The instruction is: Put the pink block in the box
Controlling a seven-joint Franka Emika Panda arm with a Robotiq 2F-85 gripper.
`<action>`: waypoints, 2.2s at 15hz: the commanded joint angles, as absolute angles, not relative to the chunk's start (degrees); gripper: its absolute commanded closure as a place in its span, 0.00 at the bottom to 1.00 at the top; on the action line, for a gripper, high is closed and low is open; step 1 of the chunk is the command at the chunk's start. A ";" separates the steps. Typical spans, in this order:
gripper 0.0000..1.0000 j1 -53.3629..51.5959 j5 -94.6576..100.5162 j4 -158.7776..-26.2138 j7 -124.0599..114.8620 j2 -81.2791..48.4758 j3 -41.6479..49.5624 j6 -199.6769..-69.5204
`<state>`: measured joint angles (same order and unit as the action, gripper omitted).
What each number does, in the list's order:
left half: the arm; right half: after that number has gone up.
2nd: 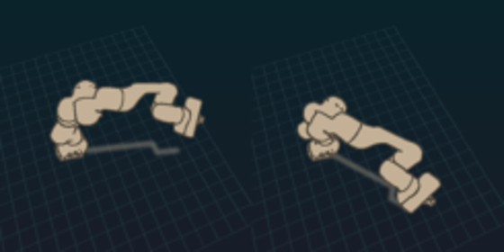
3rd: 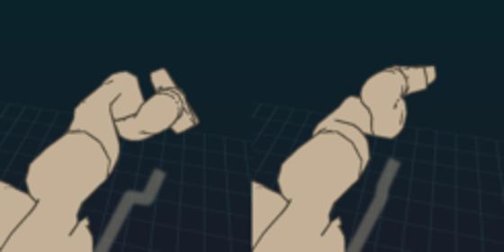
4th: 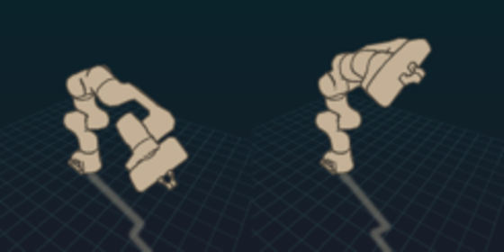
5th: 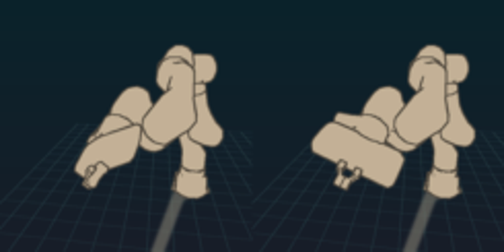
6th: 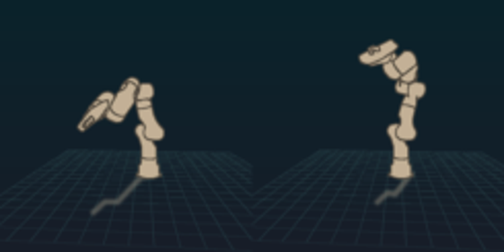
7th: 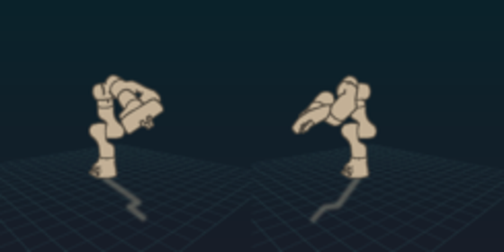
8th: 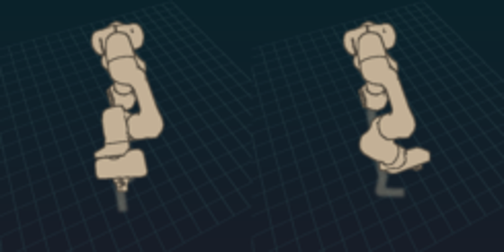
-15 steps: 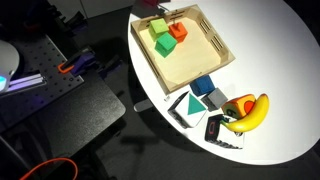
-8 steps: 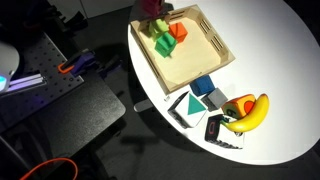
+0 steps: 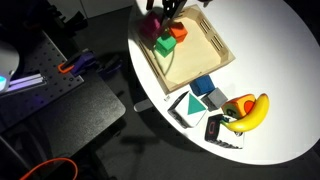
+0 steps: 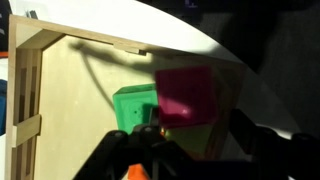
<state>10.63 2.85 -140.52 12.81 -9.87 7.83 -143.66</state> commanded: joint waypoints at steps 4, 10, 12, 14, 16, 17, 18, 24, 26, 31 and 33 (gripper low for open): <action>0.00 10.88 -0.25 -143.54 14.40 -5.44 7.39 -143.48; 0.00 9.87 -13.13 -144.33 23.15 -0.07 5.09 -135.95; 0.00 8.92 -14.44 -144.36 24.03 1.89 5.18 -131.48; 0.00 8.01 -12.88 -144.46 22.49 3.95 5.41 -127.04; 0.00 7.26 -11.23 -144.64 20.53 6.22 5.47 -122.95; 0.00 6.99 -10.56 -144.75 19.60 7.23 5.46 -121.41; 0.00 6.69 -9.49 -145.15 17.76 8.67 5.29 -120.53; 0.00 5.76 -1.96 -149.24 5.91 17.06 3.69 -123.21; 0.00 5.79 0.03 -150.46 2.78 19.42 3.08 -124.28; 0.00 5.34 -0.10 -149.86 2.78 19.26 3.65 -123.72; 0.00 5.35 -0.10 -150.18 2.53 19.63 3.63 -123.95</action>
<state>5.91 -0.32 -150.24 2.71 19.62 3.06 -124.03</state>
